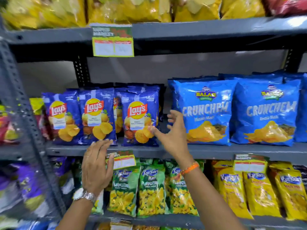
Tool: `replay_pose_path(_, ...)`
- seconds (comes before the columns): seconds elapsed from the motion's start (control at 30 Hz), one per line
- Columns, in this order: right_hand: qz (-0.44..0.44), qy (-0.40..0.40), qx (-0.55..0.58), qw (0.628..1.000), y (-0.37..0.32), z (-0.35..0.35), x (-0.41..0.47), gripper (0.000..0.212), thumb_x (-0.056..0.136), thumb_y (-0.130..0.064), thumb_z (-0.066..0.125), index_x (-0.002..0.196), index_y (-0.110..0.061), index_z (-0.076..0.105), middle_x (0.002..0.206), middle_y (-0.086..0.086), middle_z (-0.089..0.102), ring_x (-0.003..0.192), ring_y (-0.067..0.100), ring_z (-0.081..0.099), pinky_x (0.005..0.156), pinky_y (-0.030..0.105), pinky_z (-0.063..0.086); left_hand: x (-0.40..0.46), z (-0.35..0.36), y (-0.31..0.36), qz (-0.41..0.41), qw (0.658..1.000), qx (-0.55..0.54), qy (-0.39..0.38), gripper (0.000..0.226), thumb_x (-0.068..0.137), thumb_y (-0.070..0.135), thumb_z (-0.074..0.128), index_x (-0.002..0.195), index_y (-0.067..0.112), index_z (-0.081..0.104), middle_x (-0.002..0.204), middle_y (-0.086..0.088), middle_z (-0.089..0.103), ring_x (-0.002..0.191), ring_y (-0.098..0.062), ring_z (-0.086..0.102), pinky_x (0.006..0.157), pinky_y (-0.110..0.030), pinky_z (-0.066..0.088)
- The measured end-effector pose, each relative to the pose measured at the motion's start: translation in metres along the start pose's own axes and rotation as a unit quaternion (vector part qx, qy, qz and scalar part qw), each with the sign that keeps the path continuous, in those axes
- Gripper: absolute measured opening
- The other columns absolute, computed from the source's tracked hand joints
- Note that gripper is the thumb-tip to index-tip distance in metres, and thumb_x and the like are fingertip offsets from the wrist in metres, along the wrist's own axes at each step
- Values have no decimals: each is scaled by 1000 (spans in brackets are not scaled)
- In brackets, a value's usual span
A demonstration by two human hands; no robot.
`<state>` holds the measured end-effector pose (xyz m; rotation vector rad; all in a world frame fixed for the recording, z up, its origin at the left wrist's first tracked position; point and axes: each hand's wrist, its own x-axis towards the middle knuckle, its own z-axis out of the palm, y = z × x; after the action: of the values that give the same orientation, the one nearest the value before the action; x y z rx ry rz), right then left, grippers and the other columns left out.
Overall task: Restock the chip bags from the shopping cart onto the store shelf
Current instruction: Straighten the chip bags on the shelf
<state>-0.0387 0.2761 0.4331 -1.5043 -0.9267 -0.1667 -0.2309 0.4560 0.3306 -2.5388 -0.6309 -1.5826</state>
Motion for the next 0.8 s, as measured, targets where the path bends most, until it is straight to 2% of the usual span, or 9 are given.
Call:
replay_pose_path(0.1,65,-57,9,996,-4,22,16,92,69,-37,89,141,-16,35,129,3,51,119,21,53,98,39,49,-3,3,-25,0,1000,-8,-9,47,103,35,37,129,7,65,127,-12,66,119,-37,62,109,-55,45)
replay_pose_path(0.2,93,-63,10,994,-7,34,23,91,71,-34,89,143,-17,36,117,-3,54,106,17,58,88,31,50,-8,6,-41,21,1000,-18,0,50,107,39,32,120,9,70,117,-8,70,111,-33,65,105,-51,48)
replay_pose_path(0.27,107,-66,3,992,-6,41,24,90,71,-31,90,142,-17,38,110,-8,57,98,11,60,89,32,52,-9,8,-47,31,999,-32,12,45,107,34,36,118,10,72,115,-7,70,107,-32,65,103,-49,48)
replay_pose_path(0.4,103,-28,-8,994,1,57,20,83,63,-26,95,131,-16,49,120,-3,68,107,16,67,95,42,57,-10,14,-54,40,996,-69,30,38,103,27,42,117,8,72,114,-9,69,105,-30,63,99,-43,46)
replay_pose_path(0.47,108,-3,3,994,3,61,16,74,65,-25,94,125,-18,51,115,-5,69,104,13,67,93,40,58,-11,16,-54,37,995,-77,43,37,101,25,45,116,6,73,114,-10,69,106,-29,61,97,-40,45)
replay_pose_path(0.53,110,24,10,994,3,64,13,65,69,-21,92,118,-23,50,103,-15,65,96,8,65,89,33,56,-12,18,-53,40,994,-85,54,36,100,23,46,116,5,73,113,-11,70,106,-28,60,98,-38,44)
replay_pose_path(0.67,113,41,6,993,3,71,11,63,70,-24,91,116,-28,48,98,-19,62,99,13,65,90,35,57,-11,18,-54,44,992,-104,64,35,99,20,47,116,5,73,112,-10,70,106,-26,60,99,-36,44)
replay_pose_path(0.8,118,40,11,992,6,77,11,65,69,-29,91,120,-25,52,111,-7,69,105,16,68,94,44,59,-10,18,-52,44,990,-109,72,35,98,19,46,114,4,74,110,-10,71,107,-23,59,99,-36,44)
